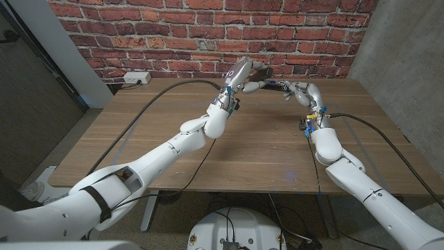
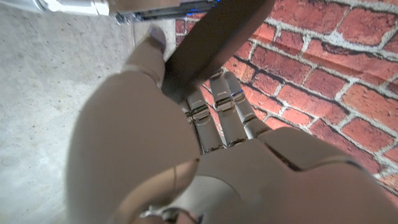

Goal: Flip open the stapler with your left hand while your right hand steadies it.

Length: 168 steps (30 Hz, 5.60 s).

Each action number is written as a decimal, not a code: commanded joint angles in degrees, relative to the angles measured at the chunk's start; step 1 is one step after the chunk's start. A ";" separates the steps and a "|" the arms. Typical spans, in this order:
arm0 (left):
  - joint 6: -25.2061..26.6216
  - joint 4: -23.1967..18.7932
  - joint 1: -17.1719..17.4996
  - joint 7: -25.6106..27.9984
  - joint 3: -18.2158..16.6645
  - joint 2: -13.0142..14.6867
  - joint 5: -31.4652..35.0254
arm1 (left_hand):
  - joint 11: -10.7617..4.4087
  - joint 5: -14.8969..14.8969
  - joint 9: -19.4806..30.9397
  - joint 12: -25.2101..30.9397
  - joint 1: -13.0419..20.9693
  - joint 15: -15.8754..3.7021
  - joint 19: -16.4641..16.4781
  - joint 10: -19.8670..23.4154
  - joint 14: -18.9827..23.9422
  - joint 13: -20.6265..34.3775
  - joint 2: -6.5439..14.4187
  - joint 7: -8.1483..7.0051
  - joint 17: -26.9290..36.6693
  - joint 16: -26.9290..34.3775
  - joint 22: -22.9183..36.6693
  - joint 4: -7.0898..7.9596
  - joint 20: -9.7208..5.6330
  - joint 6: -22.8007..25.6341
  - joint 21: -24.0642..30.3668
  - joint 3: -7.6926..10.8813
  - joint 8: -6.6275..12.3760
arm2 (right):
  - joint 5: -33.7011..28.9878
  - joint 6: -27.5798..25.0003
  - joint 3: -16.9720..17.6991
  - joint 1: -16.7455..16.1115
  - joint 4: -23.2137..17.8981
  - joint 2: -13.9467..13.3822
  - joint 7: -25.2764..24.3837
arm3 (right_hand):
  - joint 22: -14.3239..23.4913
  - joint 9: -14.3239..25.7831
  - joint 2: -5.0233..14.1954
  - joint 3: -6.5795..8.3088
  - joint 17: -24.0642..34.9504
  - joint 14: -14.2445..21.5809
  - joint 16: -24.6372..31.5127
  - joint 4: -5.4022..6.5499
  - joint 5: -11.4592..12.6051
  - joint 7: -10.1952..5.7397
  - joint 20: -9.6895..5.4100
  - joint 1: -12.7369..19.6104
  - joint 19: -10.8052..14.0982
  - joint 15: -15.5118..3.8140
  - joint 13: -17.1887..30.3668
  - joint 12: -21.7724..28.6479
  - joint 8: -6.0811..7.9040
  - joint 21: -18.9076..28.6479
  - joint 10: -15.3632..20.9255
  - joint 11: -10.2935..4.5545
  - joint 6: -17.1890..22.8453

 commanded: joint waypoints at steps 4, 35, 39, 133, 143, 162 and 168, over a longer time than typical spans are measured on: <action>-5.62 0.56 0.90 3.79 -0.67 -0.76 -2.17 | -3.94 0.11 0.15 -0.39 0.71 -12.04 -0.33 2.91 7.31 0.23 1.29 -1.58 0.31 -0.22 -0.19 2.86 -0.09 4.40 0.39 3.45 -0.08 | 5.09 2.33 0.56 0.39 2.32 1.14 2.85 | 0.10 0.48 1.59 1.52 0.71 0.04 0.41 -1.13 0.30 -0.26 -1.17 1.84 0.06 -3.13 0.91 0.57 0.24 0.78 0.38 0.09 0.21; -19.10 4.57 4.57 -18.00 -8.18 -9.17 -30.58 | -3.98 0.29 0.66 -1.07 0.44 -12.05 -0.86 3.15 7.51 1.00 1.17 -1.74 1.45 -0.91 -1.38 2.92 -0.36 4.19 1.18 3.67 -0.33 | 22.32 6.59 -0.70 5.18 12.47 4.37 17.21 | -0.37 2.27 1.42 1.73 2.52 -0.06 0.36 -0.54 0.32 -0.01 -1.29 2.37 -0.63 -3.11 4.06 1.38 0.87 3.21 0.15 0.09 -0.28; -21.43 6.94 4.49 -18.57 -9.00 -11.61 -32.58 | -3.98 0.33 0.68 -1.17 0.40 -12.05 -1.00 3.14 7.49 1.09 1.14 -1.69 1.59 -1.02 -1.51 2.93 -0.31 4.18 1.25 3.69 -0.39 | 29.88 6.73 -0.63 6.58 15.67 6.05 24.10 | -0.44 2.45 1.35 1.76 2.76 0.12 0.46 -0.55 0.33 -0.03 -1.27 2.46 -0.63 -3.15 4.40 1.43 0.95 3.50 0.08 0.11 -0.27; -11.84 -4.91 12.48 -14.54 -14.54 -9.28 -24.83 | -3.87 0.80 1.32 -2.77 -0.36 -12.01 -2.27 3.51 7.81 2.43 1.13 -1.52 3.76 -2.83 -3.21 3.18 -0.55 4.18 2.49 4.30 -0.98 | 43.28 2.50 2.56 5.34 12.57 6.62 42.51 | -2.69 -5.61 -5.26 -12.45 -19.18 -34.09 -30.06 11.74 0.59 2.11 6.97 -34.76 -14.06 12.41 -9.22 -17.28 -10.11 -8.09 -39.87 7.36 -37.26; -6.77 -8.58 13.46 -12.33 -14.24 -6.21 -20.99 | -3.92 0.80 1.33 -2.94 -0.33 -11.99 -2.36 3.77 7.96 2.54 1.11 -1.62 3.98 -3.08 -3.30 3.12 -0.41 4.29 2.73 4.47 -1.11 | 34.61 4.72 1.19 4.66 8.96 3.25 34.53 | -2.68 -5.62 -5.24 -12.31 -19.61 -34.61 -30.51 11.40 0.51 1.78 6.76 -34.48 -14.49 12.25 -9.49 -16.97 -9.97 -8.73 -39.47 7.22 -36.91; 1.27 -10.81 11.45 -10.16 -11.39 0.37 -12.12 | -3.85 0.80 1.61 -3.30 -0.45 -11.99 -2.48 3.94 8.14 2.70 1.09 -1.47 4.28 -3.54 -3.43 3.14 -0.26 4.36 3.07 4.71 -1.25 | 24.80 3.28 0.06 2.69 1.74 -1.02 23.69 | -2.65 -5.64 -5.04 -12.04 -20.22 -35.05 -30.96 10.94 0.45 2.15 6.75 -34.05 -15.22 12.55 -9.86 -16.59 -9.68 -9.70 -38.95 7.00 -36.03; 1.63 -11.19 11.08 -9.49 -10.70 1.35 -11.28 | -3.78 0.80 1.63 -3.46 -0.49 -11.98 -2.54 3.97 8.21 2.71 1.03 -1.61 4.38 -3.67 -3.47 3.13 -0.27 4.37 3.15 4.78 -1.34 | 23.38 3.19 0.31 2.05 0.08 -1.85 22.12 | -2.65 -5.64 -5.00 -11.99 -20.37 -35.22 -31.09 10.83 0.43 2.18 6.72 -33.96 -15.29 12.62 -9.96 -16.54 -9.70 -9.91 -38.92 6.91 -36.01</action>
